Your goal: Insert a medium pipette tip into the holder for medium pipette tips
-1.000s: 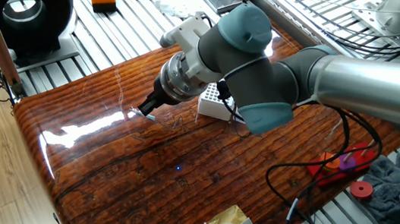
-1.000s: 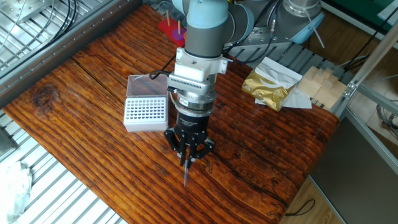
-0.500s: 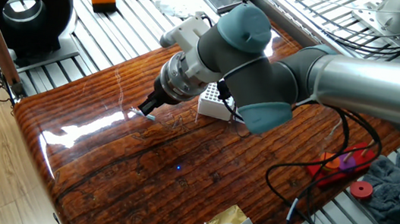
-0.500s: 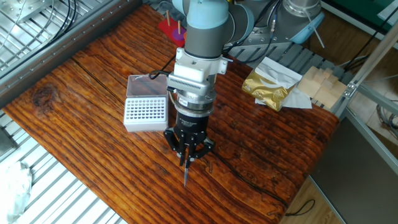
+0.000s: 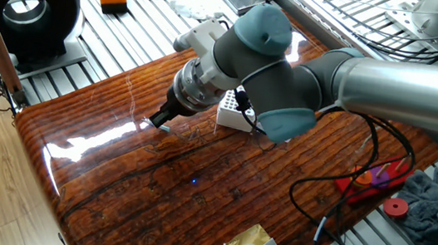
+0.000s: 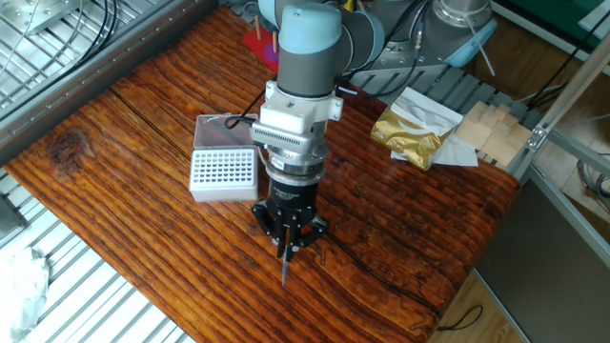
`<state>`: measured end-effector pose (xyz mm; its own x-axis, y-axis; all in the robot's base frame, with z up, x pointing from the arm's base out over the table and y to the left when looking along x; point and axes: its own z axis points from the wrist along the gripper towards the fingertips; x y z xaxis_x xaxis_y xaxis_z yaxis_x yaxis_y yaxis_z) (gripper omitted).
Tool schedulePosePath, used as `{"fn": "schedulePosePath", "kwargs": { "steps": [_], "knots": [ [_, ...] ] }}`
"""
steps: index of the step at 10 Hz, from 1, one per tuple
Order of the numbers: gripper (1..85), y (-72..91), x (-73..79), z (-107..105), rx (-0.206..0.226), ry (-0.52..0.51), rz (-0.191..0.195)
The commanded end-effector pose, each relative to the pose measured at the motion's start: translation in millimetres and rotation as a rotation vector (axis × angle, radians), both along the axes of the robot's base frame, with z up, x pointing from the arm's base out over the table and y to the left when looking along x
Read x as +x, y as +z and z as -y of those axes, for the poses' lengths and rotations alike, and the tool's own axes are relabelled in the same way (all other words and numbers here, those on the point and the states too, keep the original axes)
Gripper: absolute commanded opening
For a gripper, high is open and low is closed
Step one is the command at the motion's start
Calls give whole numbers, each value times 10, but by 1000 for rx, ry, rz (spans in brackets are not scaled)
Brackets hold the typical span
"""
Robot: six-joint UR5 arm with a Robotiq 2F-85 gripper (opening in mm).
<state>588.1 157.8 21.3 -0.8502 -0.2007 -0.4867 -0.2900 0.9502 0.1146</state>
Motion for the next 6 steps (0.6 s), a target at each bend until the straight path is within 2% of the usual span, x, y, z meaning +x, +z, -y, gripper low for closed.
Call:
{"fn": "schedulePosePath", "kwargs": {
  "steps": [1,3,6],
  "knots": [
    [220,89,117,63,-13,18,67],
    [220,145,173,60,-7,12,102],
    [220,107,75,137,9,15,104]
  ]
}}
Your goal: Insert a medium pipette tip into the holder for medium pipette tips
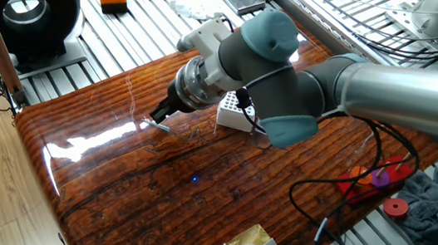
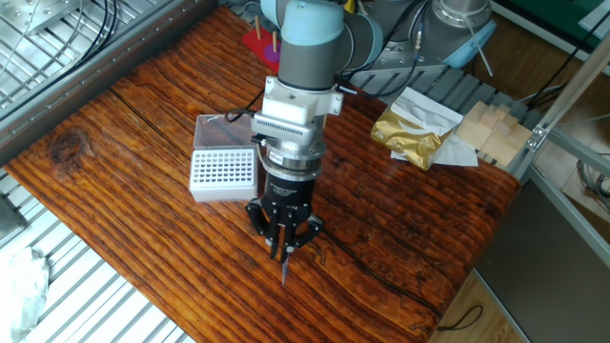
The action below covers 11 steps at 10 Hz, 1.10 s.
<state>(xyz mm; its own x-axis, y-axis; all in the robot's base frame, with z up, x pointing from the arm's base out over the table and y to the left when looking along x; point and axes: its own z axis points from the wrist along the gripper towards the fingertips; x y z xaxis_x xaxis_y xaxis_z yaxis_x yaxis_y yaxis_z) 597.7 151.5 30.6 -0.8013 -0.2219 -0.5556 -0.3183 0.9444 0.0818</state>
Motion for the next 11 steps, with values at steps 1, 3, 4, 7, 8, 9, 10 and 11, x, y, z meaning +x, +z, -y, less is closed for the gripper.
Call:
{"fn": "schedulePosePath", "kwargs": {
  "steps": [1,3,4,7,8,9,10,11],
  "knots": [
    [223,-11,-53,99,23,-7,16],
    [223,-33,-86,94,15,-16,12],
    [223,-42,-82,62,16,-17,12],
    [223,-64,-78,6,16,-18,15],
    [223,-43,-100,7,14,-13,26],
    [223,-35,-127,13,11,-16,26],
    [223,-36,-136,21,10,-16,26],
    [223,-49,-148,31,10,-15,25]
  ]
}}
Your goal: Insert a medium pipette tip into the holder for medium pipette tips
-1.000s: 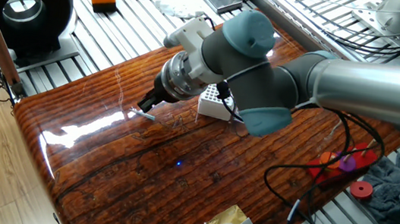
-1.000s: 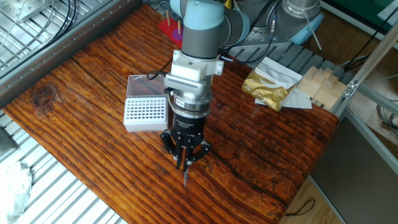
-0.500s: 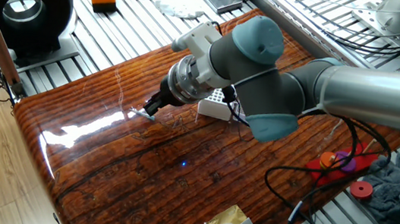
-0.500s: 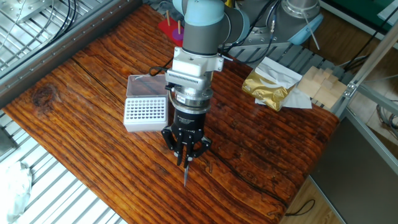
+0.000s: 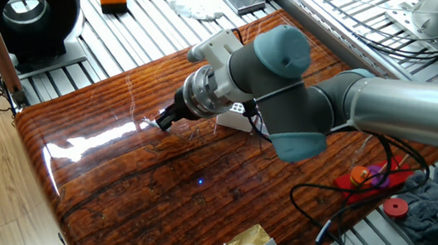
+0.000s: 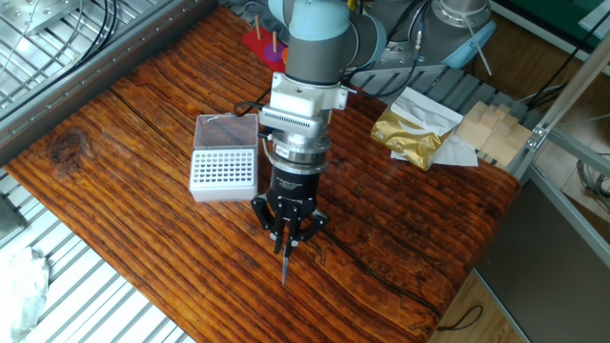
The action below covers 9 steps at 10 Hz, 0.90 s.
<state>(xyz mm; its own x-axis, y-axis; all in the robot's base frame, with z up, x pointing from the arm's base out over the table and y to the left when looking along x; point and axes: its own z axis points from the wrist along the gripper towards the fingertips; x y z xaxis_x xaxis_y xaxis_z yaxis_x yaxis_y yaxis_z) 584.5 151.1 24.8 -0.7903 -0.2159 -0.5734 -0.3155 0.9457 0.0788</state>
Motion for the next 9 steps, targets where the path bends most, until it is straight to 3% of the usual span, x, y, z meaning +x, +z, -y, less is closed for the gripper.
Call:
{"fn": "schedulePosePath", "kwargs": {
  "steps": [1,9],
  "knots": [
    [223,-23,-29,39,4,-8,6],
    [237,-85,0,-49,7,-9,28]
  ]
}}
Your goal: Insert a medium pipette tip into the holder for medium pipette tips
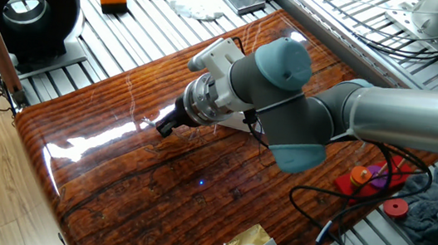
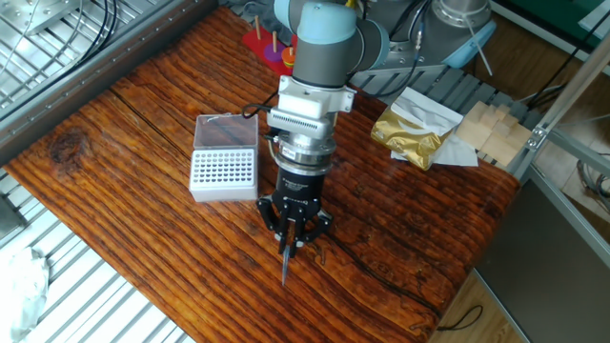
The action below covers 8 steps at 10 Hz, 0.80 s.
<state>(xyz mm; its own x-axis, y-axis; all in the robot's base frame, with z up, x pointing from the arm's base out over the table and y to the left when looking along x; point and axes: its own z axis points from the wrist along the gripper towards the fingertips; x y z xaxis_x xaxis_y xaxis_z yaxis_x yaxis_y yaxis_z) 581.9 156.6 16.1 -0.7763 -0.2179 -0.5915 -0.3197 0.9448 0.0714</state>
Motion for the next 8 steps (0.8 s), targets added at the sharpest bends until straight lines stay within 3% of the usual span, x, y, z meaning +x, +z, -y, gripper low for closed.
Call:
{"fn": "schedulePosePath", "kwargs": {
  "steps": [1,6,8],
  "knots": [
    [237,-11,34,19,1,-9,4],
    [277,66,111,65,-4,0,53],
    [273,61,115,69,-8,2,54]
  ]
}}
